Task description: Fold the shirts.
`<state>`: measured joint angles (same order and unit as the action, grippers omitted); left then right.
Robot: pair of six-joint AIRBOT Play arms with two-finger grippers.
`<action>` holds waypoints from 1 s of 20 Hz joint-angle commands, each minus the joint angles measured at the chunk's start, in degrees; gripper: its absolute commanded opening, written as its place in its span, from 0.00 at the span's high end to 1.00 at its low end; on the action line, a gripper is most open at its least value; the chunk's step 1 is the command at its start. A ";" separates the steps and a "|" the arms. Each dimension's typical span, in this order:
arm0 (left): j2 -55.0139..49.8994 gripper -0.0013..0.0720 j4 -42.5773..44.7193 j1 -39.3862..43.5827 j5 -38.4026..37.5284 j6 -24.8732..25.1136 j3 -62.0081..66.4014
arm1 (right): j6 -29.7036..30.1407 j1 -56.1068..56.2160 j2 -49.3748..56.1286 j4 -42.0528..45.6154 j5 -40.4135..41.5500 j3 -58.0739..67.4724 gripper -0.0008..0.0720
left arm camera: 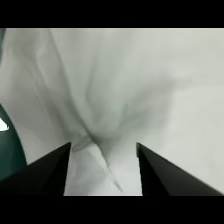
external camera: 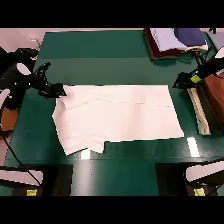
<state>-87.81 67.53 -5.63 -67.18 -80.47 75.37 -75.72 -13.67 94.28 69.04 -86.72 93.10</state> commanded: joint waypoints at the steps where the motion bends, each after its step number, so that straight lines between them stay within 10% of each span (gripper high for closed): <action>1: 2.95 0.32 2.47 -1.07 -6.82 -2.14 0.09 | -0.33 -0.59 -1.60 0.02 -3.21 -0.68 0.43; 11: 38.16 0.32 5.07 -0.90 -8.33 -10.43 -40.83 | -0.28 0.48 -22.43 -0.52 8.87 -25.64 0.43; 20: 40.96 0.32 -7.58 -0.90 -4.02 -8.35 -55.60 | -0.28 0.48 -26.29 -0.55 9.40 -27.58 0.43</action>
<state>-47.51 64.27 -6.48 -72.77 -90.13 23.46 -75.99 -13.23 68.79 68.51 -77.58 65.91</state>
